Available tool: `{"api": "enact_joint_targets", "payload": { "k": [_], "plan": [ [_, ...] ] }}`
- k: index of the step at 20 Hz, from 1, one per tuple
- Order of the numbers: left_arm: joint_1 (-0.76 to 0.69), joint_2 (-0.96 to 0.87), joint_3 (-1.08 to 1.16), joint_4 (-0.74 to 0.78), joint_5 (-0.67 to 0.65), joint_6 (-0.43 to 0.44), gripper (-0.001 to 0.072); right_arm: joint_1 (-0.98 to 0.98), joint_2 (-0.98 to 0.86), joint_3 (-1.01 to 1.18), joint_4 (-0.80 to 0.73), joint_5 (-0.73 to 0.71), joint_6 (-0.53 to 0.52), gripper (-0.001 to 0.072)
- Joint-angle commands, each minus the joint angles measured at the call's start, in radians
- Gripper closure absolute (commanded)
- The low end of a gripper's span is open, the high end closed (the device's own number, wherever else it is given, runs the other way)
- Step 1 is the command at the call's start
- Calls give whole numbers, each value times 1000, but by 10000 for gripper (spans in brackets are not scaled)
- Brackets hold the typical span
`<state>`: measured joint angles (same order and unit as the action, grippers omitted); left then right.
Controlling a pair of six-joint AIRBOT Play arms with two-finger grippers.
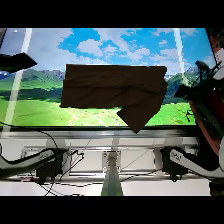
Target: Fold the clothes and pants, and hang the long-sleeved shirts on hangers.
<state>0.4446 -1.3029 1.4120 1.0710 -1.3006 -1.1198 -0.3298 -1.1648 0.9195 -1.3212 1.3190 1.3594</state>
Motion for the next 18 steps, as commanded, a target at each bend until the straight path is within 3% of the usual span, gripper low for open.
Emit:
{"api": "enact_joint_targets", "payload": {
  "k": [1,3,4,8,11,12,13,14,16,18],
  "plan": [
    [98,83,-98,84,-7,1,95,-11,127,-339,331,-108,2,117],
    [133,79,-193,85,21,3,95,20,119,-476,477,-219,2,134],
    [145,78,-251,85,31,9,95,43,112,-522,499,-260,2,206],
    [151,73,-491,72,135,9,95,134,108,-573,515,-343,2,235],
    [138,47,-636,-26,198,10,96,180,108,-573,544,-439,2,342],
    [130,29,-665,-85,203,31,96,186,108,-573,545,-470,2,342],
    [118,10,-682,-142,201,60,96,188,108,-573,544,-499,1,382],
    [101,-11,-692,-193,201,84,96,188,109,-573,545,-520,1,528],
    [49,-55,-693,-249,203,126,107,188,109,-573,544,-543,0,701],
    [-14,-101,-693,-273,224,158,114,188,109,-573,543,-552,0,699]
  ]
}}
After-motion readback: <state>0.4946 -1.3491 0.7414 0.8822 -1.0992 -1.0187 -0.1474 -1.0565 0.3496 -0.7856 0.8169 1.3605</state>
